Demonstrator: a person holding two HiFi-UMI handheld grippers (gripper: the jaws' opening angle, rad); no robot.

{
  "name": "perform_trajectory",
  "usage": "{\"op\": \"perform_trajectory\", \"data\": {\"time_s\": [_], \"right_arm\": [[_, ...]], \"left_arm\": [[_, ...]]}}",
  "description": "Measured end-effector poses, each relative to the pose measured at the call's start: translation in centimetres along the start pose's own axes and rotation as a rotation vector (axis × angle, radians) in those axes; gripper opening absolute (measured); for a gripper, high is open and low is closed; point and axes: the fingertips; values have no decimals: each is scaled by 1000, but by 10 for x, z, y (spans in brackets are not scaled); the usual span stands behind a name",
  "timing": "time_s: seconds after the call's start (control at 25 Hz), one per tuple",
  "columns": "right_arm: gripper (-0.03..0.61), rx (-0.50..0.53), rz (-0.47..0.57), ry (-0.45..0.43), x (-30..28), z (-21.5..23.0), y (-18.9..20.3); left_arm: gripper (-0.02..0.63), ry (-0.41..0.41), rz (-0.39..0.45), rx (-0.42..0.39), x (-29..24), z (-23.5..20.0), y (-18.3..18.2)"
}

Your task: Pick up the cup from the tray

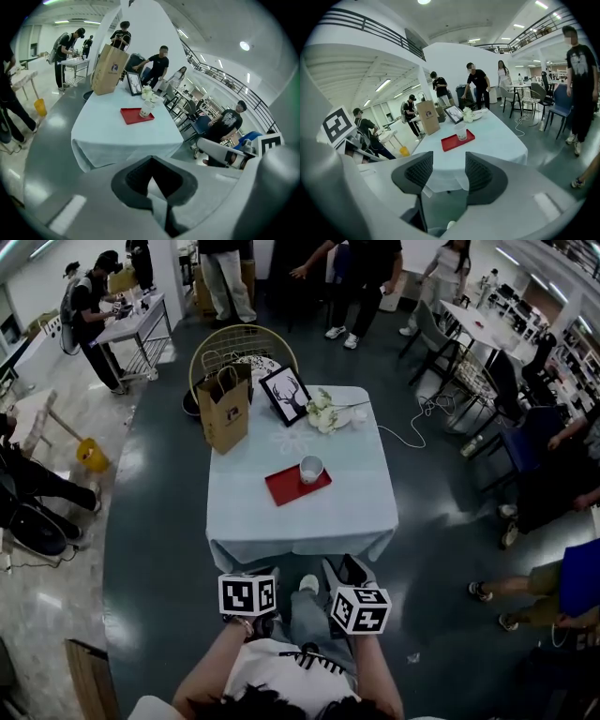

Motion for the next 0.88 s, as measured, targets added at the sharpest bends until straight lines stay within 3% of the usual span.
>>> {"op": "perform_trajectory", "data": {"time_s": [0.56, 0.88], "right_arm": [[310, 113, -46, -66, -98, 25, -73], [337, 175, -107, -108, -158, 36, -99]], "left_arm": [[0, -46, -5, 84, -58, -27, -86], [0, -116, -22, 99, -91, -41, -124]]}}
Point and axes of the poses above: the fingertips, and each gripper's own axes: x backward along the fingers, z to its right, y out of its underside, and after that the axes turned 1 degree about -z, right-handed
